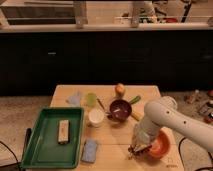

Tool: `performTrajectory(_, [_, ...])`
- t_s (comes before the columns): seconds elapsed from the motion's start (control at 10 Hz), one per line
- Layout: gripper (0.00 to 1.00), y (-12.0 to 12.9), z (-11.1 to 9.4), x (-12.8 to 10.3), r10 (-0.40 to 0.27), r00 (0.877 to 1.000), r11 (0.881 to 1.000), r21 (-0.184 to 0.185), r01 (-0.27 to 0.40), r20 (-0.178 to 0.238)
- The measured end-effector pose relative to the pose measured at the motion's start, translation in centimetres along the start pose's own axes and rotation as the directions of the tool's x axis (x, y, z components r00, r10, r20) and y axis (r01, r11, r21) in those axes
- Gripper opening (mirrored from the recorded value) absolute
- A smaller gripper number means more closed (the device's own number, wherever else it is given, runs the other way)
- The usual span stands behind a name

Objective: Place grapes in table surface

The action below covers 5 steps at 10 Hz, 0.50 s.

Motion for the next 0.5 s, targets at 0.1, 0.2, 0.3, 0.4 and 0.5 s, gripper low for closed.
performTrajectory(0.1, [0.0,0.01,0.04,-0.02,0.004,1.0,1.0,-0.003,-0.004,0.002])
performTrajectory(0.2, [0.0,-0.01,0.1,-0.21,0.009,1.0,1.0,-0.006,-0.009,0.004])
performTrajectory(0.3, [0.0,-0.12,0.23,-0.46,0.009,1.0,1.0,-0.01,-0.008,0.006])
performTrajectory(0.4, [0.0,-0.24,0.24,-0.75,0.009,1.0,1.0,-0.012,-0.009,0.009])
performTrajectory(0.5, [0.0,-0.29,0.3,-0.98,0.013,1.0,1.0,-0.013,-0.012,0.011])
